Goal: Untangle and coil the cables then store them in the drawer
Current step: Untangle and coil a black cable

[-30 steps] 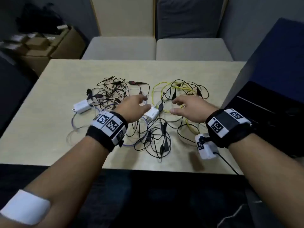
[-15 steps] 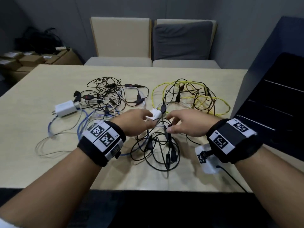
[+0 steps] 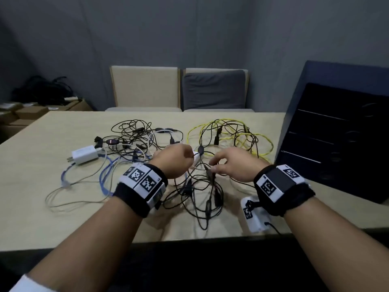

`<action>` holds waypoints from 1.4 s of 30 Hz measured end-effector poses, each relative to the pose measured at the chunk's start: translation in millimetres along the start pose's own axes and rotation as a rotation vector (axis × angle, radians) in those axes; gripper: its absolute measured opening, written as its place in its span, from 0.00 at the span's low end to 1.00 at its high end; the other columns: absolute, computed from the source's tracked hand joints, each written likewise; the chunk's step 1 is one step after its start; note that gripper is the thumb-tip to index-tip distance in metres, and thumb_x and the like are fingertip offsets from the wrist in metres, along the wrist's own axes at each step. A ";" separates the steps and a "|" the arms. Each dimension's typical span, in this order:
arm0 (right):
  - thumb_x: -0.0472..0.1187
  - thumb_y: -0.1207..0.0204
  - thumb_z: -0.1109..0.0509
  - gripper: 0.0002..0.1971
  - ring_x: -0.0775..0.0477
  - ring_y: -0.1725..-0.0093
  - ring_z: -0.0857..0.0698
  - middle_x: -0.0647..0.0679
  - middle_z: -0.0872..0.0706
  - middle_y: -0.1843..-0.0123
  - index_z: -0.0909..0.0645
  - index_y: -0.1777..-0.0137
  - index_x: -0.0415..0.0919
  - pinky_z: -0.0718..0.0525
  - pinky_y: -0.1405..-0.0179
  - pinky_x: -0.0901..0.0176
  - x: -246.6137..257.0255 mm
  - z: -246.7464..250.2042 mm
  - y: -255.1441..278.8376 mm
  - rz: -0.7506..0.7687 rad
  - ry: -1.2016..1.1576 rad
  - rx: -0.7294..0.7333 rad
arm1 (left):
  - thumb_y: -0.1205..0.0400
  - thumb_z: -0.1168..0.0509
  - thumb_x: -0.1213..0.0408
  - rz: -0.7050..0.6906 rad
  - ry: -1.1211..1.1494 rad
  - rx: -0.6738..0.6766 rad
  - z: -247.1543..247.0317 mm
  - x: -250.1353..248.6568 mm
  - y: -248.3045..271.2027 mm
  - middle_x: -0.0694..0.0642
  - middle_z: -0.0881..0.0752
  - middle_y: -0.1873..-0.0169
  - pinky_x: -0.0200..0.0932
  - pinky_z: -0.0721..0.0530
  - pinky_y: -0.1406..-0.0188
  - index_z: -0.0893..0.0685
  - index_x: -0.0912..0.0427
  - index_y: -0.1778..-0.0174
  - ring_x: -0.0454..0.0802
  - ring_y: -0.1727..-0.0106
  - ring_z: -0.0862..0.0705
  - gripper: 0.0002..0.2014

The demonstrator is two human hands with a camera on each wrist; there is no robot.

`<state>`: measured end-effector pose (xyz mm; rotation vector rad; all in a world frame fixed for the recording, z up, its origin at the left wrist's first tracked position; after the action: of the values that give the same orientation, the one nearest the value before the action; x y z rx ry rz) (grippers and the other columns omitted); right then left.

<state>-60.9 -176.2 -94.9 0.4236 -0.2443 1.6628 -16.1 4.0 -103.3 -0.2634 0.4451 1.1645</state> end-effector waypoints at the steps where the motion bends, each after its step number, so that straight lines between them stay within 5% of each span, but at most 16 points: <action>1: 0.48 0.21 0.28 0.10 0.52 0.46 0.17 0.54 0.13 0.43 0.13 0.42 0.49 0.24 0.50 0.60 -2.5 3.8 1.7 0.014 -0.038 -0.060 | 0.17 0.38 0.59 -0.020 0.048 -0.046 3.2 -4.9 0.7 0.50 0.15 0.55 0.47 0.20 0.48 0.19 0.49 0.57 0.54 0.51 0.18 0.04; 4: 0.42 0.22 0.27 0.06 0.57 0.54 0.20 0.58 0.17 0.48 0.13 0.47 0.51 0.27 0.52 0.61 -14.6 18.3 4.3 0.064 -0.113 -0.224 | 0.16 0.38 0.64 -0.088 0.322 -0.145 14.1 -26.7 -0.6 0.53 0.14 0.59 0.40 0.24 0.66 0.19 0.54 0.57 0.50 0.60 0.18 0.05; 7: 0.37 0.23 0.27 0.08 0.59 0.61 0.21 0.55 0.18 0.50 0.14 0.51 0.51 0.26 0.54 0.61 -19.6 34.0 -2.4 0.123 -0.225 -0.361 | 0.14 0.39 0.67 -0.115 0.553 -0.196 25.3 -41.5 -10.1 0.56 0.13 0.64 0.38 0.24 0.73 0.21 0.55 0.60 0.50 0.66 0.15 0.08; 10: 0.33 0.23 0.28 0.09 0.51 0.62 0.18 0.50 0.18 0.51 0.14 0.53 0.50 0.20 0.60 0.64 -18.8 46.6 -15.7 0.171 -0.333 -0.493 | 0.14 0.40 0.69 -0.168 0.654 -0.211 35.5 -44.1 -23.2 0.54 0.14 0.68 0.40 0.25 0.72 0.21 0.56 0.58 0.49 0.67 0.16 0.08; 12: 0.32 0.23 0.28 0.09 0.49 0.63 0.16 0.48 0.19 0.52 0.15 0.55 0.49 0.19 0.69 0.70 -18.3 53.3 -24.4 0.204 -0.422 -0.546 | 0.15 0.38 0.69 -0.180 0.702 -0.182 40.2 -42.2 -31.7 0.55 0.13 0.61 0.41 0.23 0.67 0.19 0.56 0.50 0.46 0.63 0.15 0.04; 17: 0.32 0.21 0.29 0.10 0.51 0.62 0.13 0.46 0.21 0.51 0.17 0.57 0.50 0.10 0.68 0.55 -11.1 69.2 -56.8 0.271 -0.621 -0.701 | 0.16 0.34 0.62 -0.221 0.692 -0.198 51.7 -33.1 -57.1 0.49 0.15 0.43 0.48 0.15 0.49 0.22 0.46 0.35 0.46 0.48 0.14 0.15; 22: 0.31 0.21 0.30 0.11 0.42 0.59 0.12 0.36 0.19 0.50 0.18 0.58 0.49 0.09 0.65 0.49 3.9 68.7 -95.1 0.335 -0.716 -0.685 | 0.18 0.31 0.60 -0.228 0.666 -0.186 53.7 -26.1 -77.1 0.49 0.14 0.43 0.50 0.14 0.49 0.19 0.50 0.35 0.45 0.47 0.13 0.15; 26: 0.33 0.23 0.28 0.09 0.41 0.57 0.11 0.42 0.16 0.56 0.17 0.58 0.49 0.10 0.66 0.52 10.5 69.4 -121.7 0.369 -0.765 -0.692 | 0.22 0.27 0.59 -0.265 0.607 -0.150 57.7 -23.9 -92.6 0.47 0.13 0.48 0.46 0.12 0.51 0.18 0.48 0.39 0.44 0.49 0.13 0.16; 31: 0.36 0.24 0.25 0.05 0.46 0.61 0.11 0.48 0.14 0.62 0.15 0.56 0.47 0.10 0.65 0.48 12.5 73.9 -135.4 0.396 -0.817 -0.609 | 0.20 0.30 0.63 -0.320 0.474 -0.228 68.9 -16.9 -108.3 0.46 0.15 0.68 0.33 0.26 0.68 0.16 0.52 0.44 0.36 0.69 0.19 0.09; 35: 0.36 0.24 0.25 0.09 0.44 0.61 0.11 0.45 0.14 0.56 0.15 0.50 0.52 0.09 0.61 0.46 9.8 80.2 -137.8 0.439 -0.745 -0.460 | 0.15 0.38 0.71 -0.375 0.646 -0.239 72.4 -6.4 -112.4 0.49 0.18 0.70 0.36 0.24 0.65 0.16 0.59 0.43 0.42 0.67 0.18 0.09; 42: 0.35 0.21 0.27 0.10 0.48 0.60 0.11 0.53 0.15 0.62 0.15 0.50 0.53 0.10 0.62 0.51 4.3 75.4 -142.0 0.445 -0.667 -0.517 | 0.17 0.36 0.71 -0.423 0.912 -0.301 69.0 7.9 -118.1 0.47 0.17 0.72 0.43 0.23 0.63 0.16 0.61 0.46 0.46 0.65 0.18 0.06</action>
<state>88.8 -182.6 -36.6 0.5392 -1.3091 1.7502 109.5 -5.0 -49.3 -1.1157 0.9516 0.6343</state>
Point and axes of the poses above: each hand's wrist, its own y-axis away from the middle knuckle, its own z-axis out of the back of the hand, x = y × z, the point moved 1 cm from there along -y, towards the middle knuckle
